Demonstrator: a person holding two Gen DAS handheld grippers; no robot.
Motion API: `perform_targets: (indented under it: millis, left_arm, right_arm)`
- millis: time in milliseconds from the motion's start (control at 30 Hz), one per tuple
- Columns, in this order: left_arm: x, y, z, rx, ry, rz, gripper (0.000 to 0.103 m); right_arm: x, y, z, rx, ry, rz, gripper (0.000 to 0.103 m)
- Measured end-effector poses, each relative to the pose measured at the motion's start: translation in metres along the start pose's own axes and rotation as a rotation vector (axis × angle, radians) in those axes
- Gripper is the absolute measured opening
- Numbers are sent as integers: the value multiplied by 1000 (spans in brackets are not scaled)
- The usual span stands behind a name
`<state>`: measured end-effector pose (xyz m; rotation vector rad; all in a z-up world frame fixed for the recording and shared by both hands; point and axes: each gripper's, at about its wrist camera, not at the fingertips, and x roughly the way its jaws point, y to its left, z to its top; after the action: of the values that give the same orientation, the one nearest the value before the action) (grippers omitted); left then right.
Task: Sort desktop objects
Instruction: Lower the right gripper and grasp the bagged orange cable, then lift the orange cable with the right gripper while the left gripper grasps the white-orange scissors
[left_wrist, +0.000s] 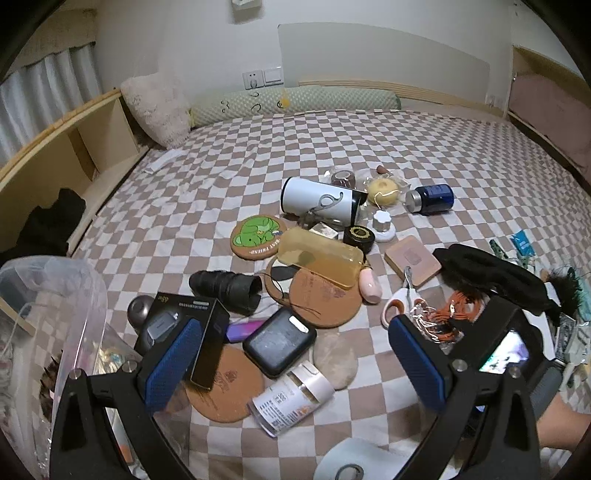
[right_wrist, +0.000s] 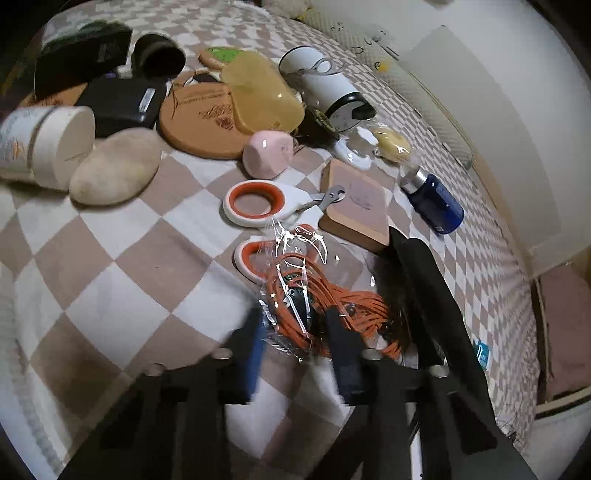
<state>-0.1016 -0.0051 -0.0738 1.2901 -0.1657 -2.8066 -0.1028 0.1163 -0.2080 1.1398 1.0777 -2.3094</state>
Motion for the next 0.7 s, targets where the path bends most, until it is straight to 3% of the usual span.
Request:
perform_targets:
  millis: [67, 367, 700]
  left_arm:
    - [3, -4, 1, 14, -5, 2, 101]
    - [33, -37, 1, 88, -12, 18, 101]
    - [82, -88, -3, 112, -4, -36, 101]
  right_arm:
    - [-3, -12, 0, 58, 4, 43, 14]
    - [-17, -69, -15, 361, 40, 299, 13]
    - [-23, -113, -42, 592, 67, 497, 11]
